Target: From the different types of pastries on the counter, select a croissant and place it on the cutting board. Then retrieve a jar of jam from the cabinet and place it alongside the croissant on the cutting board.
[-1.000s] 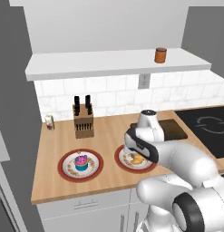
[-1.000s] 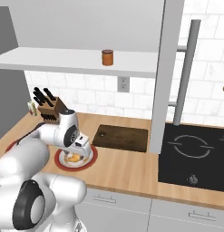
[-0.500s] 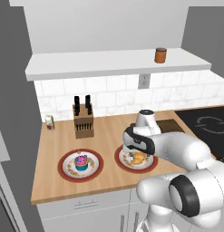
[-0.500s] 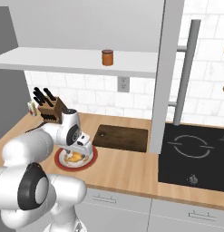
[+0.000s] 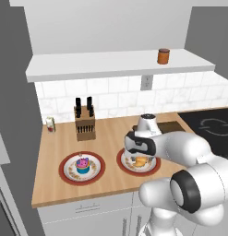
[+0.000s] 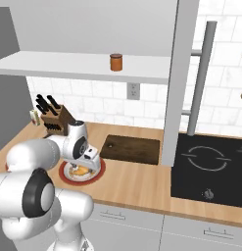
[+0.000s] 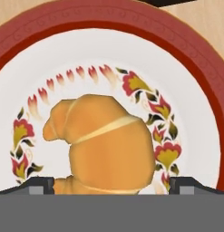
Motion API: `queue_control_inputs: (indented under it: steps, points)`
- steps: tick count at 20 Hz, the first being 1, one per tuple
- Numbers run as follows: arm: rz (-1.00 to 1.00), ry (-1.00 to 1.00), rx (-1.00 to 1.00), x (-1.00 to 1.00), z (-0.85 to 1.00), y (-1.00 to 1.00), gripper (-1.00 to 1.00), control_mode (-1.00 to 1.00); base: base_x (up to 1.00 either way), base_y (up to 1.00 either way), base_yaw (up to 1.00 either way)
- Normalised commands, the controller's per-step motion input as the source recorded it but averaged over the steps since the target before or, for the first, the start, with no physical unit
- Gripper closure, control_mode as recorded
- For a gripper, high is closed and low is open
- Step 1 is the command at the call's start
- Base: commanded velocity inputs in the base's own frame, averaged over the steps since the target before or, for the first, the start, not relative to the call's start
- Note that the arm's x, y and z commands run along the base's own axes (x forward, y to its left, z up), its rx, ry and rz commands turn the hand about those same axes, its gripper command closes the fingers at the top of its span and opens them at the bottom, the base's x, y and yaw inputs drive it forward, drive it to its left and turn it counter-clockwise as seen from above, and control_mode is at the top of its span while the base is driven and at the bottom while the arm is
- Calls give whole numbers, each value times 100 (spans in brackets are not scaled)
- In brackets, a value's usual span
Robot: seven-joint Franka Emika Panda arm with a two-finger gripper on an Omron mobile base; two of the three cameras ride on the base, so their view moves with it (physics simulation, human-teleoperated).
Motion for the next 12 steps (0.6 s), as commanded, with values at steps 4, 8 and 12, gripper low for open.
queue_control_inputs:
  steps: [4,8,12]
  points:
    - [0,0,0,0,-10,0,-100,-100,0,0,0]
    - [0,0,0,0,-11,0,-100,-100,0,0,0]
    - [0,0,0,0,-14,0,-100,-100,0,0,0]
